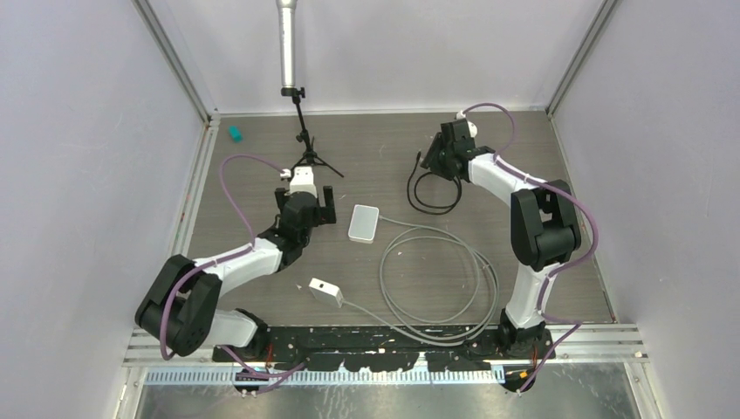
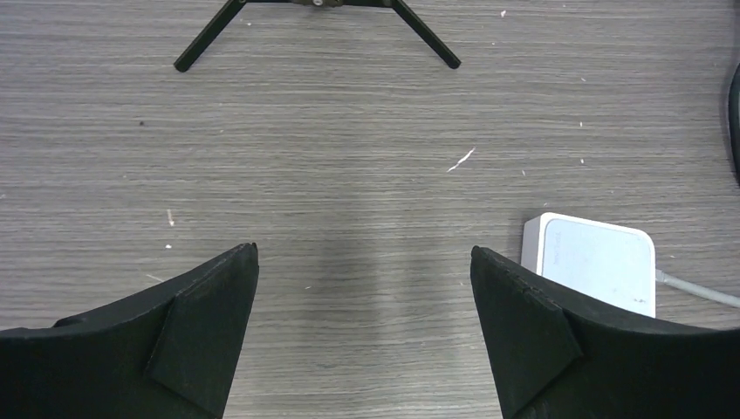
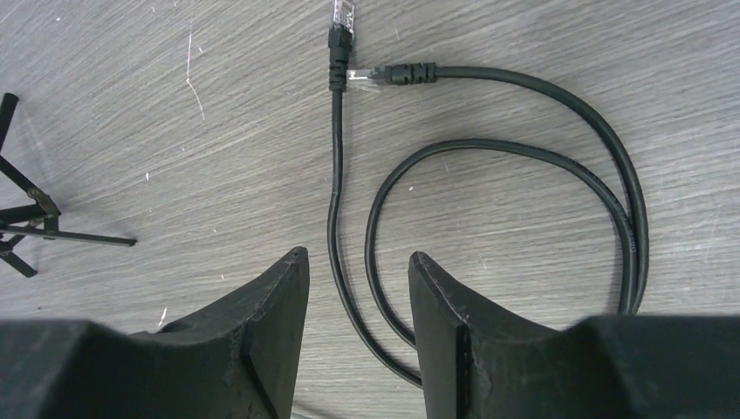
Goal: Insert the plug into the switch port
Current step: Pick up the connector from the center of the board.
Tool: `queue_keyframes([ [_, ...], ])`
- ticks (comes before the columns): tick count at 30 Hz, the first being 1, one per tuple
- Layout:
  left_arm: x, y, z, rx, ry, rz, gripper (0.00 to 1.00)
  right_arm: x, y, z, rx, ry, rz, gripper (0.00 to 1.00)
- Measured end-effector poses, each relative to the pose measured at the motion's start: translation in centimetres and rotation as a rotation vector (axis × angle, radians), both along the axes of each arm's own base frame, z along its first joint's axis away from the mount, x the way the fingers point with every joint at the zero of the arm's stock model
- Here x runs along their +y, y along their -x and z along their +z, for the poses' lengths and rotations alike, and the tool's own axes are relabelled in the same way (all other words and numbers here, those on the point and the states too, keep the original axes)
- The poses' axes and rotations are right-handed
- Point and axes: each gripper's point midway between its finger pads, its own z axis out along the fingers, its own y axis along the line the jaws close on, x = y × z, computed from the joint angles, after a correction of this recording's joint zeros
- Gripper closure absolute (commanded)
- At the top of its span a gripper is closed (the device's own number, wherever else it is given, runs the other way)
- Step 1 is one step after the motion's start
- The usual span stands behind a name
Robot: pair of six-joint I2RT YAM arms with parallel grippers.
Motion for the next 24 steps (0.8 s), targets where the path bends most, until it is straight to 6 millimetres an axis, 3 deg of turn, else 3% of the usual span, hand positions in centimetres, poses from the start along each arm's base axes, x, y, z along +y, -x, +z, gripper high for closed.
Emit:
queue_keyframes([
  [10,-0.7,-0.4,0.1,0.007,0.022,-0.016,0.07,0.7,0.5,0.1,0.014,0.090,-0.007,0.47],
  [18,-0.8,-0.3,0.4,-0.005,0.059,-0.005,0.10,4.3,-1.1,1.1,-0.017,0.193,0.051,0.47],
  [24,-0.9,-0.4,-0.7,0.016,0.055,-0.004,0.10,4.3,-2.7,-2.3,0.016,0.272,0.035,0.48],
])
